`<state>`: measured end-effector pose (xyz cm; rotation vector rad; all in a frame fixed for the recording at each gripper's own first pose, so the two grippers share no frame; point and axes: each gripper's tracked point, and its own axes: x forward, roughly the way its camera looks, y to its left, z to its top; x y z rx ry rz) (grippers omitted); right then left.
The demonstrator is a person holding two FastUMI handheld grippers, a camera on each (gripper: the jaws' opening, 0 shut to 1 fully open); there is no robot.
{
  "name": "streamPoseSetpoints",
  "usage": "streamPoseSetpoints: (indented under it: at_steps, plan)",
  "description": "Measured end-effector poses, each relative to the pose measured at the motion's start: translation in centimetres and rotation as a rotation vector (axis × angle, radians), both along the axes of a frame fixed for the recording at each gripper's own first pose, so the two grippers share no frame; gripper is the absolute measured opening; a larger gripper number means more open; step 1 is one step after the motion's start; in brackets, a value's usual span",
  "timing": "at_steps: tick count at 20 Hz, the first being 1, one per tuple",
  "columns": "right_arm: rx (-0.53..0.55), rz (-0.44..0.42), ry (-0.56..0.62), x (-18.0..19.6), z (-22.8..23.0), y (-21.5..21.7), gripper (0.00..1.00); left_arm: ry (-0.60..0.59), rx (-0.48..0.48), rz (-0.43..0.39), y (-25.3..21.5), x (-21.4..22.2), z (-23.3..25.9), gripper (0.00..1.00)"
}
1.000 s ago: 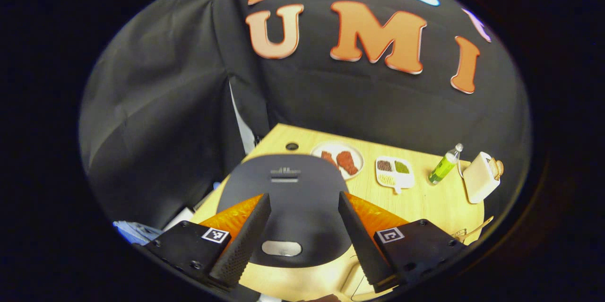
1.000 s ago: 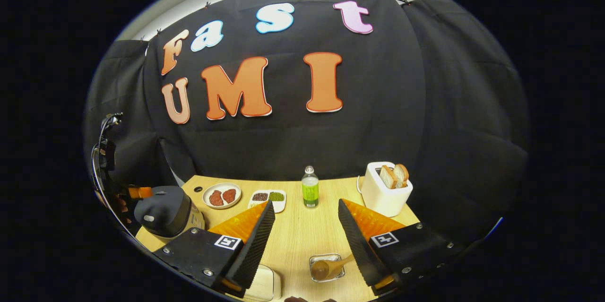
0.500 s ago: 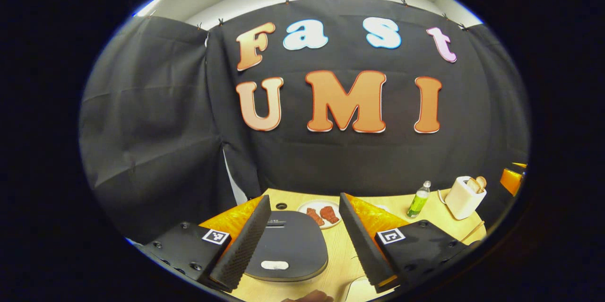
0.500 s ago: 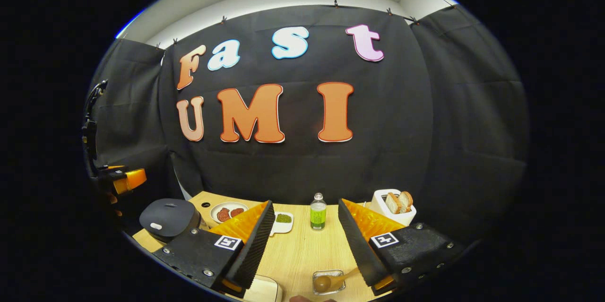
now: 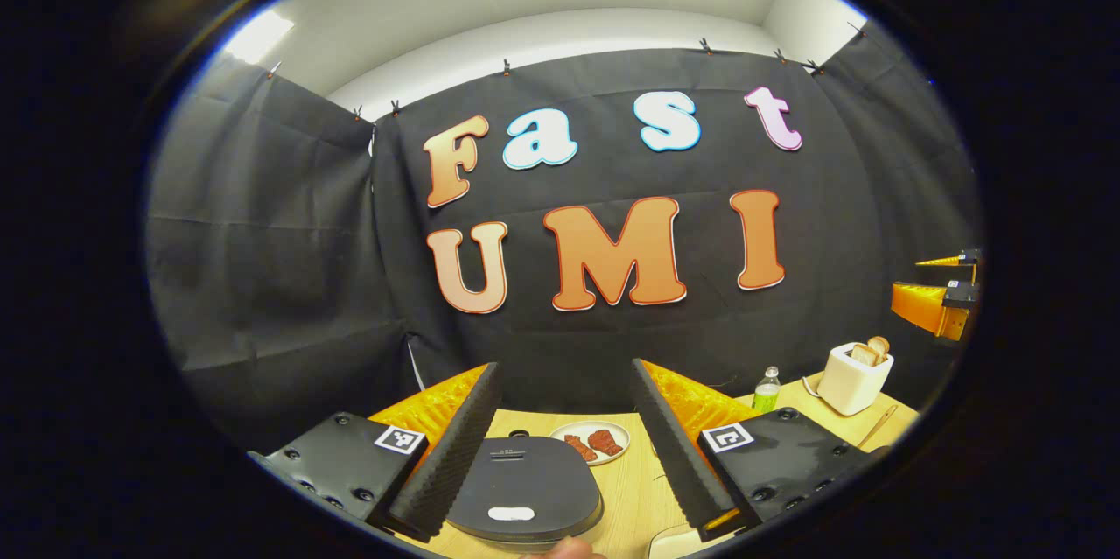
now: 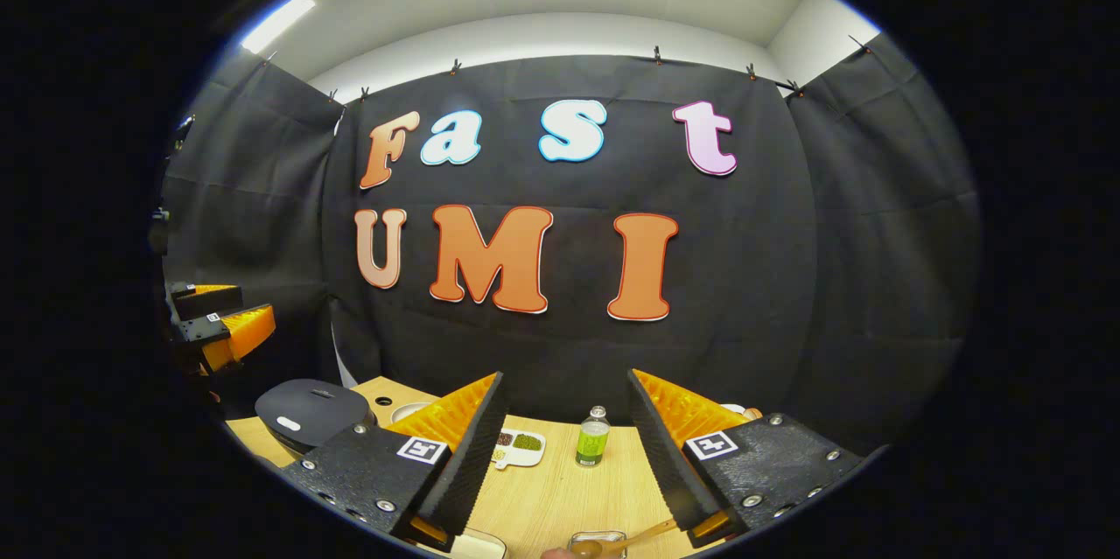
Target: Close the left gripper, press the button to open the rice cooker; take a wooden spoon from the chopstick holder with the right hand, scoop a spoonful of rice and pour it into the rice cooker, then put the wooden spoon back into the chopstick holder.
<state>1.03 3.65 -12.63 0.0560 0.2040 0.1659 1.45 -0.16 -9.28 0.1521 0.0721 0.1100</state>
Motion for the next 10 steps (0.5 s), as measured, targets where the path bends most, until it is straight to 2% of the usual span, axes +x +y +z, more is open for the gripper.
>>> streamPoseSetpoints:
  at_steps: [1, 2, 4, 5, 6, 7, 8, 9, 10]
  plan:
    - [0.004, 0.003, -0.003, 0.0, 0.2, 0.2, 0.84, -0.009, -0.007, -0.002, -0.2, 0.0, 0.3, 1.0]
    - [0.007, 0.004, -0.009, -0.1, 0.5, 0.3, 0.8, -0.019, -0.015, -0.003, -0.1, -0.1, 0.7, 1.0]
    - [0.005, 0.003, -0.021, -0.1, 0.7, 0.1, 0.89, -0.035, -0.023, -0.005, 0.1, -0.2, 0.9, 1.0]
    - [0.008, 0.0, -0.024, -0.2, 0.7, 0.0, 0.89, -0.032, -0.022, -0.004, 0.3, -0.2, 0.7, 1.0]
    - [0.013, -0.002, -0.024, -0.2, 0.7, 0.0, 0.84, -0.024, -0.021, 0.002, 0.6, -0.2, 0.3, 1.0]
    - [0.018, -0.005, -0.022, -0.2, 0.7, -0.1, 0.89, -0.024, -0.024, 0.002, 0.7, -0.2, 0.3, 1.0]
    - [0.022, -0.008, -0.021, -0.3, 0.6, -0.2, 0.84, -0.027, -0.024, 0.005, 0.8, -0.4, 0.3, 1.0]
    - [0.022, -0.011, -0.022, -0.2, 0.6, -0.2, 0.89, -0.029, -0.023, 0.008, 1.0, -0.3, 0.4, 1.0]
    - [0.02, -0.01, -0.026, -0.2, 0.5, -0.1, 0.84, -0.028, -0.019, 0.007, 0.9, -0.3, 0.3, 1.0]
